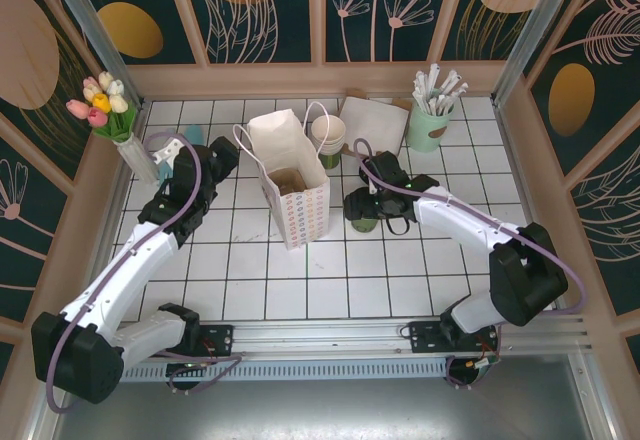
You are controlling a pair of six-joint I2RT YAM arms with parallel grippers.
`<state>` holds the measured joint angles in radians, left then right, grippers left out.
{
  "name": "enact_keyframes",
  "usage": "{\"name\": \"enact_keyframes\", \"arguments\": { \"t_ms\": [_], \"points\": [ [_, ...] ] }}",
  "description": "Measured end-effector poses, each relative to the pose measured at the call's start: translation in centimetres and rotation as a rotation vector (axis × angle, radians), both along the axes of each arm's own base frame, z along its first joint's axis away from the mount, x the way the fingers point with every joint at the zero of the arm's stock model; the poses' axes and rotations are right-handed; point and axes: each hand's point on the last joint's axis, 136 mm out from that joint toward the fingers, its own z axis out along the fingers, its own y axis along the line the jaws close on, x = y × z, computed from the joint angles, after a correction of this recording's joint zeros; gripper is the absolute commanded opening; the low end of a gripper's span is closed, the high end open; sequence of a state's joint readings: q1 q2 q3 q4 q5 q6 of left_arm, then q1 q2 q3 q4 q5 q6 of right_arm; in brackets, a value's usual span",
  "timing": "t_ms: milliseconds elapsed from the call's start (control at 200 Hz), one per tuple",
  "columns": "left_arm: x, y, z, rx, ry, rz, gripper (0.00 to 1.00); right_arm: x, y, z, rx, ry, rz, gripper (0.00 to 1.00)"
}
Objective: Pack the takeout coffee
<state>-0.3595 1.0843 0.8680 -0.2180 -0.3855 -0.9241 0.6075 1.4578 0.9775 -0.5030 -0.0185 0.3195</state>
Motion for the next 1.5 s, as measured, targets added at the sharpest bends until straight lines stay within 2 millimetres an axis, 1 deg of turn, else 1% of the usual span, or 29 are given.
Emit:
{"name": "enact_keyframes", "arguments": {
  "t_ms": [150,250,290,445,646,721,876,1066,1161,1386,1496],
  "points": [
    [0.2,-0.3,-0.5,0.004,0.013,-0.016,0.99,-0.1,0.0,0.0,-0.006,-0.001,0.007,0.89],
    [0.3,-0.4,-0.6,0.003,0.017,-0.020,0.99,-0.1,0.0,0.0,-0.008,-0.001,0.008,0.95],
    [0.3,-0.4,-0.6,0.003,0.017,-0.021,0.99,-0.2,-0.2,-0.1,-0.018,0.002,0.006,0.99],
    [0.3,-0.4,-0.7,0.004,0.019,-0.020,0.99,-0.8,-1.1,-0.3,-0.066,0.030,0.011,0.99],
    [0.3,-0.5,-0.6,0.003,0.017,-0.020,0.99,-0.8,-1.0,1.4,-0.078,0.043,0.020,0.99],
    [0.3,-0.5,-0.6,0.003,0.017,-0.020,0.99,-0.6,-0.8,1.7,-0.087,0.064,0.022,0.99],
    [0.3,-0.5,-0.6,0.003,0.017,-0.020,0.99,-0.4,-0.6,0.8,-0.127,0.134,0.023,0.99],
    [0.3,-0.5,-0.6,0.009,0.016,-0.024,0.99,-1.1,-1.4,-0.5,-0.177,0.229,0.015,0.99],
    [0.3,-0.4,-0.5,0.008,0.015,-0.024,0.99,-1.2,-1.6,-0.4,-0.188,0.256,0.010,0.99],
    [0.3,-0.4,-0.4,0.007,0.011,-0.024,0.99,-1.0,-1.0,0.3,-0.187,0.286,0.012,0.99],
    [0.3,-0.4,-0.4,0.012,0.011,-0.026,0.99,-1.0,-1.1,0.2,-0.198,0.303,0.012,0.99]
  ]
}}
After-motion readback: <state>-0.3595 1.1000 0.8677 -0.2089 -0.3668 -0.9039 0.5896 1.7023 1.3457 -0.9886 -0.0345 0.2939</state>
